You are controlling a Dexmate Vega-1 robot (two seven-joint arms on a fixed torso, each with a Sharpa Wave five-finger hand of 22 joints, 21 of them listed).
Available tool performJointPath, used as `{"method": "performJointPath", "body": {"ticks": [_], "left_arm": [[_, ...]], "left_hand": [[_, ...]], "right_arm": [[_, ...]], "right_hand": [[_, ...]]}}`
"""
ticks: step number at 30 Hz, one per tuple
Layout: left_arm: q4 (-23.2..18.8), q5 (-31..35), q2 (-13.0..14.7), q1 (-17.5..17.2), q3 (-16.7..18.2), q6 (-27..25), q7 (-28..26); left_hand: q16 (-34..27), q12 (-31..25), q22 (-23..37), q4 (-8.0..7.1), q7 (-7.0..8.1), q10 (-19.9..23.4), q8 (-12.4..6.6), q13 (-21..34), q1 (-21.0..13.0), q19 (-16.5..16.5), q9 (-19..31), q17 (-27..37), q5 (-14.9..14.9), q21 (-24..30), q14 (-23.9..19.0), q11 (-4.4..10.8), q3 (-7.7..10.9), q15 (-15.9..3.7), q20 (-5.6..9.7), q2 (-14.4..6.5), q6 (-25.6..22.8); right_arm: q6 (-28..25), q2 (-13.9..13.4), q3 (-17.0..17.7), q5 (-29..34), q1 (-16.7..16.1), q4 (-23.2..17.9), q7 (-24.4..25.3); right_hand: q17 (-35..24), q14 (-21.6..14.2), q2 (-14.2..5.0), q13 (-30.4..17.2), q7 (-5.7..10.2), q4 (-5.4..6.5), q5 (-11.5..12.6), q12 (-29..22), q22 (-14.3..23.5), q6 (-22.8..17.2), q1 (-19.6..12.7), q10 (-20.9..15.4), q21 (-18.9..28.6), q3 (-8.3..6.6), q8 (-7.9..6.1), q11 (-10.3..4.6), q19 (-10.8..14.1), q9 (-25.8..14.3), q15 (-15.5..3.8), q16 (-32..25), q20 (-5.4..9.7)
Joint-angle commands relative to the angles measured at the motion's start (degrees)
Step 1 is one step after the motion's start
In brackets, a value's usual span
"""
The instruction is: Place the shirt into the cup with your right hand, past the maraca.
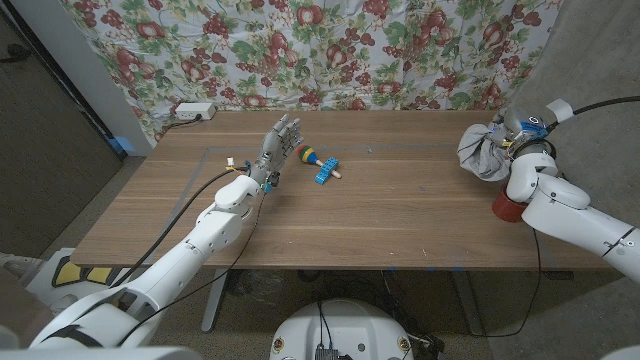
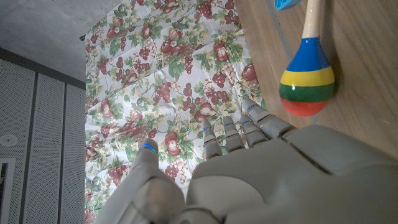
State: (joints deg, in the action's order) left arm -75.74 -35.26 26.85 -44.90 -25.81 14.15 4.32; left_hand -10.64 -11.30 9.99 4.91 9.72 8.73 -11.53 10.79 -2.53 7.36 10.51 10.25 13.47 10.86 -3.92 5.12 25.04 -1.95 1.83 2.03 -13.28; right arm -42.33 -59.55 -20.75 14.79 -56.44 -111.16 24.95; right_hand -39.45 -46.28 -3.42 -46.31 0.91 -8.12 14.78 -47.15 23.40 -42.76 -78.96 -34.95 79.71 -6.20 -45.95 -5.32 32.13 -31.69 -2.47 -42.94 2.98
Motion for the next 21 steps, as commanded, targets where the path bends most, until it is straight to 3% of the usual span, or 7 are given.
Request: {"method": "performJointPath", "body": {"ticks": [1,21], "left_arm": [[0.96,-0.08,-0.36,0.73,-0.24,-0.17,0.63],[2.53,-0.21,-1.09,1.97,-0.46,0.43,1.84]], "left_hand": [[-0.19,-0.33,0.24,0.25,0.15,0.00,0.15,0.13,0.03,-0.04,0.23,0.14,0.05,0.41,-0.21,-0.18,-0.01,-1.59,0.08,0.24,-0.47],[-0.19,-0.35,0.24,0.31,0.32,0.08,0.11,0.13,0.05,0.00,0.23,0.14,0.05,0.44,-0.21,-0.06,-0.02,-1.60,0.12,0.16,-0.71]], "right_arm": [[-1.83,-0.65,1.23,-0.69,-1.70,-1.52,0.99],[-4.46,-1.70,3.40,-1.98,-4.00,-3.10,2.35]], "right_hand": [[-0.27,-3.29,-3.10,-0.14,0.29,-0.08,-0.11,0.37,-0.21,0.06,-2.63,-0.46,0.80,-0.48,-0.52,-0.23,-0.28,-0.27,-10.98,-0.05,8.49],[-0.61,-3.62,-3.02,-0.39,0.10,-0.12,-0.32,0.75,-1.90,0.17,-2.38,-0.72,1.71,-0.93,-0.57,-0.10,-0.56,-0.25,-10.98,-0.02,8.46]]}}
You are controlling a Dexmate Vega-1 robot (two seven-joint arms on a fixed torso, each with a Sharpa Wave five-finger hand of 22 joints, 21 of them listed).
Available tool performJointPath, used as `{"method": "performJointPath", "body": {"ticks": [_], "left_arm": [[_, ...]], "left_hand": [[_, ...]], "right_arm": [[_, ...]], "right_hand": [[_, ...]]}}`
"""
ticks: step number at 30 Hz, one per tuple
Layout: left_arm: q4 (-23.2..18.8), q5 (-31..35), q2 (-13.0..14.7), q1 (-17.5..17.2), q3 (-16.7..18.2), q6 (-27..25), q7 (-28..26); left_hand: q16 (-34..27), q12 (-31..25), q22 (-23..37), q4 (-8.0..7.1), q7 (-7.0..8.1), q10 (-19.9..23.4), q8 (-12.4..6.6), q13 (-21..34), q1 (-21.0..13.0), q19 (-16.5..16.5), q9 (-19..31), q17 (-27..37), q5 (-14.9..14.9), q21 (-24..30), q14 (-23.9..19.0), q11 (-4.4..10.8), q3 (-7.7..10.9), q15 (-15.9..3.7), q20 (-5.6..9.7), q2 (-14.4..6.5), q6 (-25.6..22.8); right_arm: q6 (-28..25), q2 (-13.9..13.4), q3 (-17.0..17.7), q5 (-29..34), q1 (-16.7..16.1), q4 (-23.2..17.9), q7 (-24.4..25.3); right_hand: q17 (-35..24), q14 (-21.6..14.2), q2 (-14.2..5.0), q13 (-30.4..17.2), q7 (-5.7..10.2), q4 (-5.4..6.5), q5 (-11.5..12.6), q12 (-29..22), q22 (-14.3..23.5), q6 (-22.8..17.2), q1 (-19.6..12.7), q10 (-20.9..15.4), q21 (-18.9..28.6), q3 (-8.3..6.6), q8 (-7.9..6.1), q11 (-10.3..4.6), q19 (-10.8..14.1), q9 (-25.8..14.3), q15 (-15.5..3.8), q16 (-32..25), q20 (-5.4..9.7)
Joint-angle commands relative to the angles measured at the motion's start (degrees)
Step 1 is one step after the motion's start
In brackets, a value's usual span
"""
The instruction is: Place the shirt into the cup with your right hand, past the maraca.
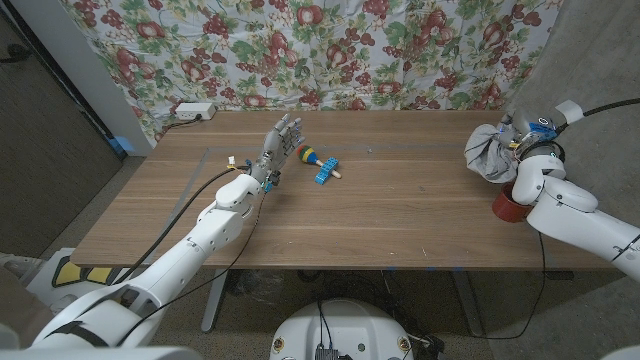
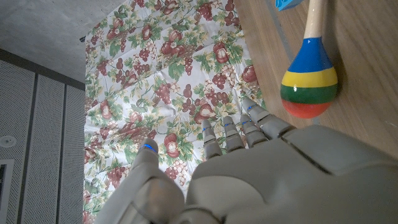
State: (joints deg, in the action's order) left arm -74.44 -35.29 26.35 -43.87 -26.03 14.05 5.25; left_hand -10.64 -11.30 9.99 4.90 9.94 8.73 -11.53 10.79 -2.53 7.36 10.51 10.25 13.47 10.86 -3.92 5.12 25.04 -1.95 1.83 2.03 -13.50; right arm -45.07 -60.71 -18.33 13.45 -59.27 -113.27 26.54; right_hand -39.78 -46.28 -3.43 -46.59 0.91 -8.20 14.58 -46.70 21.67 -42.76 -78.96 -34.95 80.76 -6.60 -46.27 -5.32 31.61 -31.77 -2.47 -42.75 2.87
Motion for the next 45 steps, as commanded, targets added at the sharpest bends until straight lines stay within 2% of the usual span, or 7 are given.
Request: {"method": "performJointPath", "body": {"ticks": [1,25,45], "left_arm": [[1.38,-0.20,-0.68,1.06,-0.27,0.54,1.04],[1.35,-0.44,-0.46,1.04,-0.16,0.56,1.67],[1.15,-0.90,-0.43,0.61,-0.22,0.52,2.26]], "left_hand": [[-0.18,-0.35,0.24,0.31,0.10,0.08,0.13,0.13,0.06,0.00,0.23,0.14,0.05,0.43,-0.19,0.02,-0.02,-1.61,0.12,0.15,-0.44],[-0.17,-0.32,0.24,0.37,0.07,0.01,0.19,0.13,0.11,-0.01,0.24,0.14,0.03,0.44,-0.16,-0.03,-0.05,-1.65,0.13,0.08,-0.45],[-0.17,-0.36,0.24,0.42,0.10,0.14,0.21,0.13,0.13,0.00,0.24,0.14,0.02,0.45,-0.15,-0.09,-0.07,-1.60,0.13,0.05,-0.50]], "right_arm": [[-1.97,-0.57,1.12,-0.73,-1.32,-1.12,0.81],[-6.02,-2.43,2.88,-1.57,-4.52,-4.84,1.84],[-9.19,-4.02,6.56,-2.77,-9.67,-8.58,2.93]], "right_hand": [[-0.32,-3.65,-2.95,-0.13,0.10,-0.05,-0.13,0.30,-0.21,0.23,-2.37,-0.76,0.73,-0.52,-0.20,-0.04,-0.03,-0.14,-10.99,-0.23,8.57],[-0.81,-4.01,-2.58,-0.62,0.16,-0.16,-0.34,0.51,-2.18,-0.20,-2.05,-1.43,1.93,-1.13,-0.45,-0.11,-0.38,-0.18,-11.00,0.22,8.49],[-1.15,-4.30,-2.33,-0.97,0.25,-0.14,-0.56,0.84,-3.77,-0.24,-1.61,-1.67,2.97,-1.57,-0.54,-0.30,-0.54,-0.26,-11.00,0.63,8.44]]}}
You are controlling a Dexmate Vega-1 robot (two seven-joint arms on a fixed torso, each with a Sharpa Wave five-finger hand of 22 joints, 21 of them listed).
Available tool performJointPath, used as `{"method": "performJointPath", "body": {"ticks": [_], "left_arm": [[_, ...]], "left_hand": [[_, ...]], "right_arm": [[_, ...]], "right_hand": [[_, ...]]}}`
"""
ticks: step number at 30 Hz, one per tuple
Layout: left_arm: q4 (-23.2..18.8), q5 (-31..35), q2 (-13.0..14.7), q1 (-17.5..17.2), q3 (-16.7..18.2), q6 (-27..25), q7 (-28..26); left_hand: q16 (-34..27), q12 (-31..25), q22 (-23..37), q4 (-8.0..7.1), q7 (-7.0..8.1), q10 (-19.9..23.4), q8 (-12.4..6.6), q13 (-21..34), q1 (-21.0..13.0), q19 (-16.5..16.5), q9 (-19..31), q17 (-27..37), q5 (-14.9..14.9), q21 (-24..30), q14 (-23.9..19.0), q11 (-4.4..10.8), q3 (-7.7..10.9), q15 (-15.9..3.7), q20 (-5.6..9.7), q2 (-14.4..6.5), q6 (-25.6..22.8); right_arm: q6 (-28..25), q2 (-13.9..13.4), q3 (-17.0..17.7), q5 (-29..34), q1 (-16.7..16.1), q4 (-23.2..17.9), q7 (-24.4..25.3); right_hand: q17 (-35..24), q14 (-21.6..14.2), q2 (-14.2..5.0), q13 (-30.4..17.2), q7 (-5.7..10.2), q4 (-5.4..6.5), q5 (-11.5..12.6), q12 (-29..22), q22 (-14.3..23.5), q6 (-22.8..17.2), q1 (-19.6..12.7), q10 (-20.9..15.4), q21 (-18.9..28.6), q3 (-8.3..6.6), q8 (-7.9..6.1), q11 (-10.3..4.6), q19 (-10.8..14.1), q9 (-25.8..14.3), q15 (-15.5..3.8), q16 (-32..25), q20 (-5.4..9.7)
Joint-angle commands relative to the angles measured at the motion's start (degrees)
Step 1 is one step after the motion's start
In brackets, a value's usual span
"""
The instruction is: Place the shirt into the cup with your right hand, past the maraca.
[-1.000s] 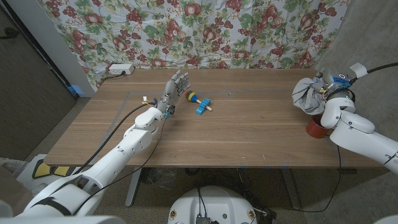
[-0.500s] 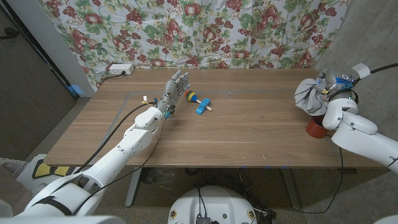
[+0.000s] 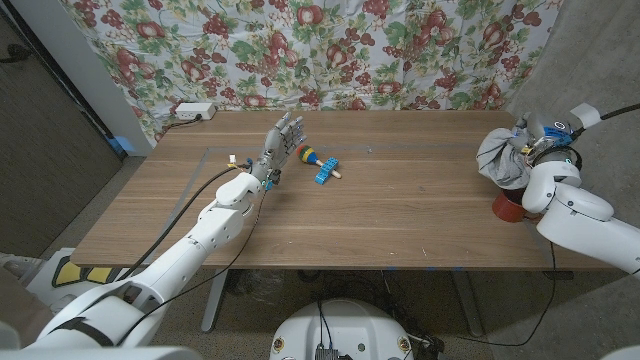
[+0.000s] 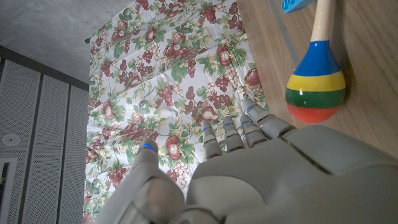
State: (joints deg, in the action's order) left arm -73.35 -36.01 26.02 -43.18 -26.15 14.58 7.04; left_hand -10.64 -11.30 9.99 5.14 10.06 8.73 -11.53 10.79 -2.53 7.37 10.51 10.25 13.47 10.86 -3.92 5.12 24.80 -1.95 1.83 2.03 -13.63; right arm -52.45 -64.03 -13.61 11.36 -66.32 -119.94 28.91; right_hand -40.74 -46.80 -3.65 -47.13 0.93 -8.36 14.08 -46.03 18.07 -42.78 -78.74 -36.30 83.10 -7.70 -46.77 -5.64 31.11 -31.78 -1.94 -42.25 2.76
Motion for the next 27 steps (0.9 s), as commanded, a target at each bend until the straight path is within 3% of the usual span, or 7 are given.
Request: {"method": "performJointPath", "body": {"ticks": [1,13,27], "left_arm": [[0.13,-0.15,-0.12,-0.03,-0.14,0.00,0.52],[0.20,-0.02,-0.36,0.02,-0.37,0.16,0.67],[0.03,0.65,-0.62,0.21,-1.01,0.05,0.56]], "left_hand": [[-0.17,-0.34,0.24,0.18,-0.01,0.09,0.21,0.13,0.13,0.00,0.24,0.14,0.02,0.45,-0.16,-0.11,0.17,-1.59,0.13,0.05,-0.38],[-0.17,-0.35,0.24,0.21,0.03,0.11,0.22,0.13,0.14,0.03,0.24,0.14,0.01,0.46,-0.15,-0.11,0.16,-1.58,0.13,0.02,-0.40],[-0.19,-0.36,0.24,0.26,0.01,0.16,0.25,0.13,0.15,0.06,0.24,0.14,0.00,0.47,-0.18,-0.17,0.15,-1.60,0.16,-0.02,-0.37]], "right_arm": [[-1.88,-0.76,2.06,-0.74,-2.95,-2.06,0.66],[-2.52,-1.19,3.52,-1.15,-5.09,-3.00,1.12],[-0.98,-2.23,7.47,-1.70,-10.54,-4.39,1.27]], "right_hand": [[-0.14,-3.79,-2.12,-0.52,0.26,0.03,-0.07,0.16,-0.26,-0.23,-1.79,-0.28,0.65,-0.49,-0.07,0.03,-0.12,-0.29,-11.52,0.20,8.56],[-0.32,-4.33,-1.83,-0.34,0.52,-0.05,-0.15,0.47,-0.79,-0.38,-1.65,-0.67,1.89,-0.61,-0.26,0.17,0.17,-0.53,-11.52,0.21,8.74],[-0.21,-4.60,-1.84,-0.82,0.52,0.12,-0.22,0.58,-1.78,-0.26,-1.21,-0.68,2.41,-0.72,-0.15,-0.21,-0.30,-0.53,-11.51,0.21,8.68]]}}
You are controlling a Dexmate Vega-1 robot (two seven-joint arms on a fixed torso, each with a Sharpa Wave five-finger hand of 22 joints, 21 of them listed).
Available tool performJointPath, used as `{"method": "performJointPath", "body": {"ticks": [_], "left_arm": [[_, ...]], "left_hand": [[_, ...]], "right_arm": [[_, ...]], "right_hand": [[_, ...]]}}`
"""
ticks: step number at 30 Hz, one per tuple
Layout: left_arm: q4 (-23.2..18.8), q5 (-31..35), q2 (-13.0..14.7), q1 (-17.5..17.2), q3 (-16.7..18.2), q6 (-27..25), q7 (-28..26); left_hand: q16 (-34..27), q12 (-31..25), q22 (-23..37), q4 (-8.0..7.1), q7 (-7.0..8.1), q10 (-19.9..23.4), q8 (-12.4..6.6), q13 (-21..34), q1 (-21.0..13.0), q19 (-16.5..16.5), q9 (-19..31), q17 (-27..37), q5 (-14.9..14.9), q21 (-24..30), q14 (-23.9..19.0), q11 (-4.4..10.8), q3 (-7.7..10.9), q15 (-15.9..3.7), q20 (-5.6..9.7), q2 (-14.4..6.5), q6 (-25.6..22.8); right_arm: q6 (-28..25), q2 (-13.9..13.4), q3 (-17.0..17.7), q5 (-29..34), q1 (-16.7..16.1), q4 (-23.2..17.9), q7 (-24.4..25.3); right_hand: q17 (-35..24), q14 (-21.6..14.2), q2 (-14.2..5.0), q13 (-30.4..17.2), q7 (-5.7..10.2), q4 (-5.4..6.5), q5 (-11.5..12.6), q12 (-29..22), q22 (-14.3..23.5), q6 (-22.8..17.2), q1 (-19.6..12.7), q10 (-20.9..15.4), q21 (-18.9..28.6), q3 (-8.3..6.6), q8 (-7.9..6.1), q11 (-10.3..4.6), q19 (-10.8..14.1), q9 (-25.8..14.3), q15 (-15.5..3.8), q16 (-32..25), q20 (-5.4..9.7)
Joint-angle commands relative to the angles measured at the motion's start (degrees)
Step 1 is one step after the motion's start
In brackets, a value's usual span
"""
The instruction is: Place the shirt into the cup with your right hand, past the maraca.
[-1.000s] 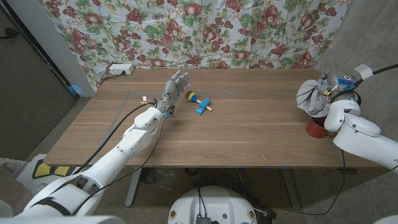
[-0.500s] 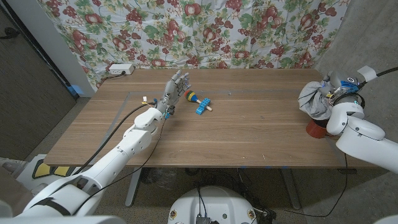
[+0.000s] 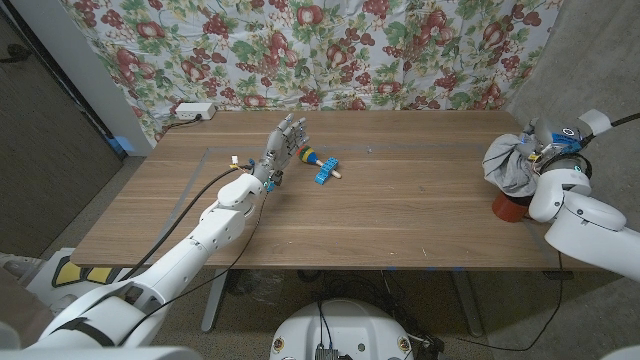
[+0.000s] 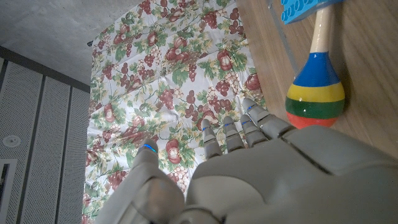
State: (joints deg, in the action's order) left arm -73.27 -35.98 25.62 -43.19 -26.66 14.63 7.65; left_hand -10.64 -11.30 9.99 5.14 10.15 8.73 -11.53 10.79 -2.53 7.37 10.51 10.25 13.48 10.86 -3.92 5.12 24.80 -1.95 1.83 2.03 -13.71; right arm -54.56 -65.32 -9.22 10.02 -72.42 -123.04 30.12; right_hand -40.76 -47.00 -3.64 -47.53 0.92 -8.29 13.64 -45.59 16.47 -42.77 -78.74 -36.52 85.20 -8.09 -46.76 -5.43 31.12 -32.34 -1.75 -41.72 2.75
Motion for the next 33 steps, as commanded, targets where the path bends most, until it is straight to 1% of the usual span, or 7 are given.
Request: {"method": "performJointPath", "body": {"ticks": [1,7,10,15,24,25,33], "left_arm": [[-0.14,0.63,-0.23,0.21,-0.52,-0.04,-0.06],[-0.78,0.80,-0.15,0.15,-0.70,-0.38,-0.23],[-0.98,0.76,-0.15,0.13,-0.80,-0.54,-0.14],[-1.19,0.92,-0.20,0.17,-0.96,-0.57,-0.16],[-1.77,1.03,-0.07,0.05,-1.08,-1.05,-0.48],[-1.76,1.07,-0.07,0.07,-1.09,-1.06,-0.50],[-1.64,1.19,-0.23,0.07,-1.08,-0.80,-0.73]], "left_hand": [[-0.18,-0.34,0.24,0.27,-0.09,0.12,0.26,0.13,0.15,0.05,0.24,0.13,0.00,0.47,-0.17,-0.15,0.15,-1.60,0.15,-0.02,-0.29],[-0.18,-0.31,0.24,0.29,-0.04,0.04,0.27,0.13,0.16,0.01,0.24,0.13,0.00,0.45,-0.16,-0.21,0.14,-1.60,0.16,-0.03,-0.29],[-0.18,-0.30,0.24,0.30,-0.07,0.01,0.25,0.13,0.16,0.01,0.24,0.13,0.00,0.45,-0.16,-0.13,0.13,-1.62,0.14,-0.03,-0.34],[-0.18,-0.32,0.24,0.31,-0.07,0.07,0.25,0.13,0.16,0.05,0.24,0.13,-0.01,0.47,-0.17,-0.14,0.13,-1.61,0.15,-0.04,-0.35],[-0.18,-0.32,0.24,0.34,-0.16,0.08,0.25,0.13,0.17,0.08,0.24,0.13,-0.01,0.48,-0.15,-0.17,0.12,-1.67,0.15,-0.06,-0.37],[-0.17,-0.33,0.24,0.35,-0.18,0.09,0.25,0.13,0.17,0.08,0.24,0.13,-0.01,0.48,-0.14,-0.23,0.12,-1.67,0.19,-0.06,-0.39],[-0.18,-0.33,0.24,0.37,-0.04,0.10,0.27,0.13,0.18,0.04,0.24,0.13,-0.02,0.47,-0.16,-0.09,0.10,-1.62,0.14,-0.07,-0.37]], "right_arm": [[1.03,-1.00,3.29,-0.32,-4.78,-1.45,0.01],[0.61,-0.71,5.60,-0.36,-7.39,-2.18,-0.03],[0.38,-0.44,6.12,-0.15,-8.02,-2.44,-0.06],[0.32,-0.08,6.85,0.21,-8.96,-2.74,-0.19],[0.24,0.45,7.75,0.79,-9.95,-2.86,-0.76],[0.42,0.46,7.78,0.89,-10.06,-2.79,-0.80],[0.59,1.14,6.98,1.04,-9.50,-2.25,-1.35]], "right_hand": [[-0.18,-4.38,-1.82,-0.51,0.54,0.05,0.21,0.13,-0.25,-0.24,-1.17,-0.44,0.40,-0.32,-0.18,-0.36,-0.28,-0.03,-11.71,-0.32,8.69],[-0.21,-4.41,-1.79,-0.32,0.57,0.07,0.20,0.34,-0.67,-0.26,-1.02,-0.64,0.62,-0.36,-0.16,-0.35,-0.44,-0.03,-11.72,-0.37,8.67],[-0.17,-4.36,-1.82,-0.44,0.63,0.08,0.21,0.35,-0.83,-0.23,-0.98,-0.63,0.76,-0.39,-0.12,-0.52,-0.44,0.00,-11.71,-0.32,8.69],[-0.18,-4.40,-1.80,-0.63,0.67,0.05,0.21,0.41,-1.20,-0.22,-0.94,-0.55,0.92,-0.45,-0.16,-0.30,-0.54,-0.10,-11.71,-0.37,8.72],[-0.29,-4.43,-1.74,-0.76,0.70,0.02,0.20,0.58,-1.81,-0.28,-0.81,-0.59,1.24,-0.55,-0.20,-0.40,-0.72,-0.19,-11.71,-0.41,8.67],[-0.28,-4.41,-1.74,-0.68,0.61,0.02,0.20,0.59,-1.86,-0.30,-0.81,-0.75,1.25,-0.56,-0.21,-0.23,-0.73,-0.21,-11.72,-0.39,8.67],[-0.40,-4.33,-1.73,-0.89,0.81,-0.02,0.20,0.76,-2.48,-0.31,-0.72,-0.66,1.49,-0.73,-0.20,-0.57,-0.91,-0.26,-11.73,-0.35,8.64]]}}
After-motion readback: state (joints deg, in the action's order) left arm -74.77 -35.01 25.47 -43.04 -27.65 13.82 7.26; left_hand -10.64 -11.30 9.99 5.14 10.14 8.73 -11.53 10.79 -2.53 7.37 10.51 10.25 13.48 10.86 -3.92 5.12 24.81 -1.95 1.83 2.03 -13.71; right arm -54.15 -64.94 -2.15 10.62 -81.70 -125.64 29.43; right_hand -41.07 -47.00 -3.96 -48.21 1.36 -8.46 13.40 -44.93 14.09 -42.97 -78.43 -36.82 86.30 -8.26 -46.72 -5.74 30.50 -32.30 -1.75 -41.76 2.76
